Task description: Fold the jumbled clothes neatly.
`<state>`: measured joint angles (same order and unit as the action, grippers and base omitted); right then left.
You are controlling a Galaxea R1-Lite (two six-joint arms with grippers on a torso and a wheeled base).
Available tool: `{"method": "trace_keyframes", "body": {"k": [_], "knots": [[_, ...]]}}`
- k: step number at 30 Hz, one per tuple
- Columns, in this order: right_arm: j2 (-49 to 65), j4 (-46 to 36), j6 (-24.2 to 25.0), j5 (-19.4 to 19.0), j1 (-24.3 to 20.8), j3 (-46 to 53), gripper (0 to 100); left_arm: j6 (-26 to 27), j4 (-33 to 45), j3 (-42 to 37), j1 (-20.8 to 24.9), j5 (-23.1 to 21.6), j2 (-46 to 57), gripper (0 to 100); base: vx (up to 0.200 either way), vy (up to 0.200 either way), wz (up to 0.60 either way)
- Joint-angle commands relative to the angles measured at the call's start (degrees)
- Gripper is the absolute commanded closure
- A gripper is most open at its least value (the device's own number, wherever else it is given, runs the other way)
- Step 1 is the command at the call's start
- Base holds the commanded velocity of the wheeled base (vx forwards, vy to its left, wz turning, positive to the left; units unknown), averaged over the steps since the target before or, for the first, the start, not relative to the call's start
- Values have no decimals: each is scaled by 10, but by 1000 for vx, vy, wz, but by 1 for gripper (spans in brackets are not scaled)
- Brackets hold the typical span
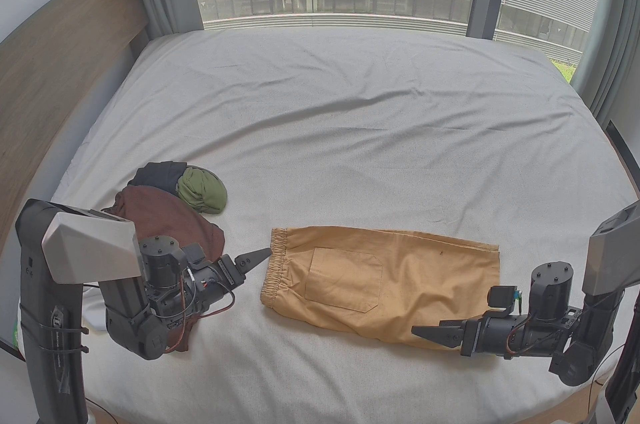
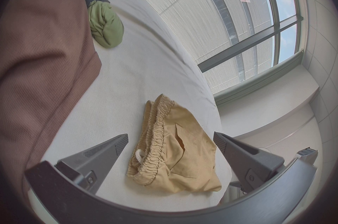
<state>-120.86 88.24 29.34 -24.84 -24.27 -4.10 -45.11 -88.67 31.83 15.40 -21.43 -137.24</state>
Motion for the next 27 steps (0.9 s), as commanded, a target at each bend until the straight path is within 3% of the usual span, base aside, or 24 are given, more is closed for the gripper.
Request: {"method": "trace_keyframes", "body": {"k": [1,27], "knots": [[4,0,0,-6,19,-8,0,-4,0,0,11,0,-20,0,0,0,0],[-3,1,-1,-6,36,-21,0,-7,2,20,53,40,-82,0,0,0,0]]}}
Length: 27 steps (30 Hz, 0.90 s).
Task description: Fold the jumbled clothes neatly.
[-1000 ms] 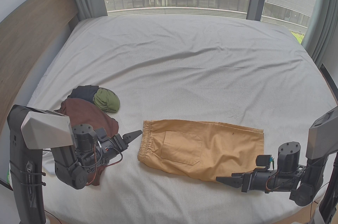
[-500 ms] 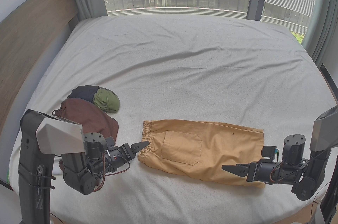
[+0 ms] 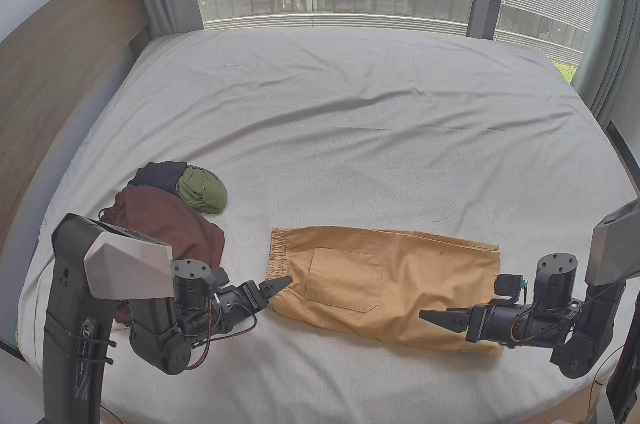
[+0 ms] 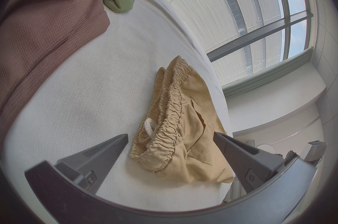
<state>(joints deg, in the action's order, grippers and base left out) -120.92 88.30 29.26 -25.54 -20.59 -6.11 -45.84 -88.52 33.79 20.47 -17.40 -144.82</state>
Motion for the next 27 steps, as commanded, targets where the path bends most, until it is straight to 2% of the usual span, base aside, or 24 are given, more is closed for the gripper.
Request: {"method": "trace_keyframes", "body": {"k": [1,13,19,27], "knots": [[-2,0,0,1,-2,-3,0,0,0,0,3,0,-6,0,0,0,0],[0,0,2,2,-4,-7,0,-6,1,23,21,-5,-8,0,0,0,0],[0,0,2,3,-5,-8,0,-56,0,56,22,-4,-11,0,0,0,0],[-2,-1,3,2,-4,-11,0,-51,-1,51,32,5,-12,0,0,0,0]]}}
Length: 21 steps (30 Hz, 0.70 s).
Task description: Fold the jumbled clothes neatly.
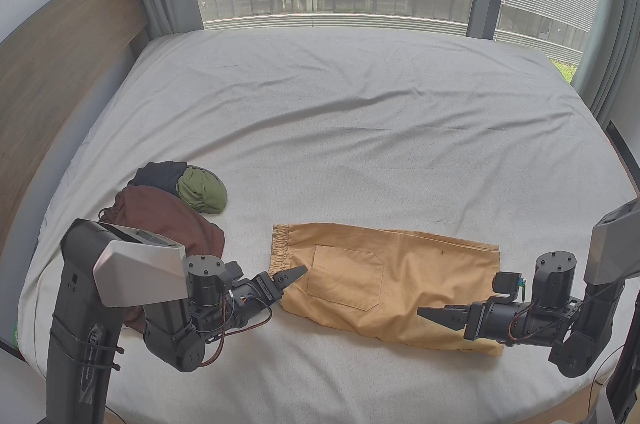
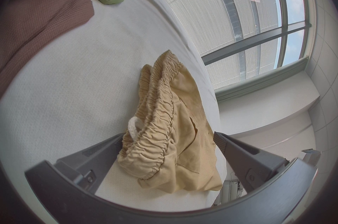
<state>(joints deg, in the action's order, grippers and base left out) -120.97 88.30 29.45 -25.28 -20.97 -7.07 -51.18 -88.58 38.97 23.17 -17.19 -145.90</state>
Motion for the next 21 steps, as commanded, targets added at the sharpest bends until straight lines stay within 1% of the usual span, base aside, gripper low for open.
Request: {"method": "trace_keyframes", "body": {"k": [1,4,5,7,9,14,18,21], "knots": [[-2,0,1,0,-1,0,0,4,0,-1,5,11,0,0,0,0,0],[-1,0,1,0,1,-1,0,3,3,-13,6,36,11,0,0,0,0],[-1,0,1,0,2,-2,0,4,7,-30,7,40,20,0,0,0,0],[-1,0,0,0,0,-2,0,8,17,-49,6,40,27,0,0,0,0],[-1,0,1,1,0,-2,0,16,27,-48,4,42,24,0,0,0,0],[0,0,0,1,-1,-3,0,38,63,-40,2,43,23,0,0,0,0],[-1,0,1,1,-2,-7,0,40,70,1,4,38,18,0,0,0,0],[0,0,1,1,-2,-7,0,38,76,15,9,36,16,0,0,0,0]]}}
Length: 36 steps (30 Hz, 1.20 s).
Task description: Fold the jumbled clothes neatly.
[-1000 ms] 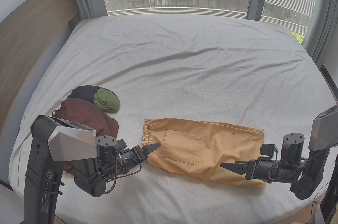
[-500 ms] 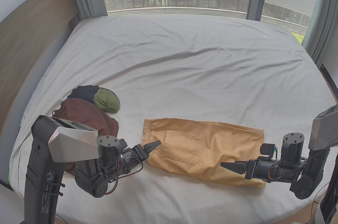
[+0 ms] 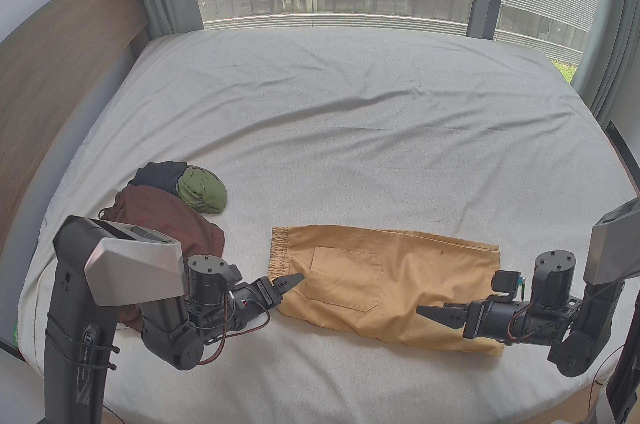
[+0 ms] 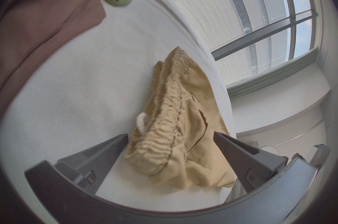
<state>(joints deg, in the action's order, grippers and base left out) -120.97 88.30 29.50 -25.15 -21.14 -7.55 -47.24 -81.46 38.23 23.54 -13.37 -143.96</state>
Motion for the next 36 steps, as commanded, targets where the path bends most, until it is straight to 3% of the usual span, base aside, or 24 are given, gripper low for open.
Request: {"method": "trace_keyframes", "body": {"k": [1,14,15,32,36], "knots": [[0,0,0,0,0,-3,0,-1,7,25,8,-2,-4,0,0,0,0],[0,0,1,0,0,-6,0,-7,-1,30,5,-3,-10,0,0,0,0],[1,0,1,0,1,-7,0,-9,-1,30,4,-3,-10,100,0,0,0],[-1,0,2,0,0,-7,0,0,-74,4,-13,20,-13,100,0,0,0],[0,0,1,0,1,-7,0,45,-74,-40,-35,15,18,100,0,0,0]]}}
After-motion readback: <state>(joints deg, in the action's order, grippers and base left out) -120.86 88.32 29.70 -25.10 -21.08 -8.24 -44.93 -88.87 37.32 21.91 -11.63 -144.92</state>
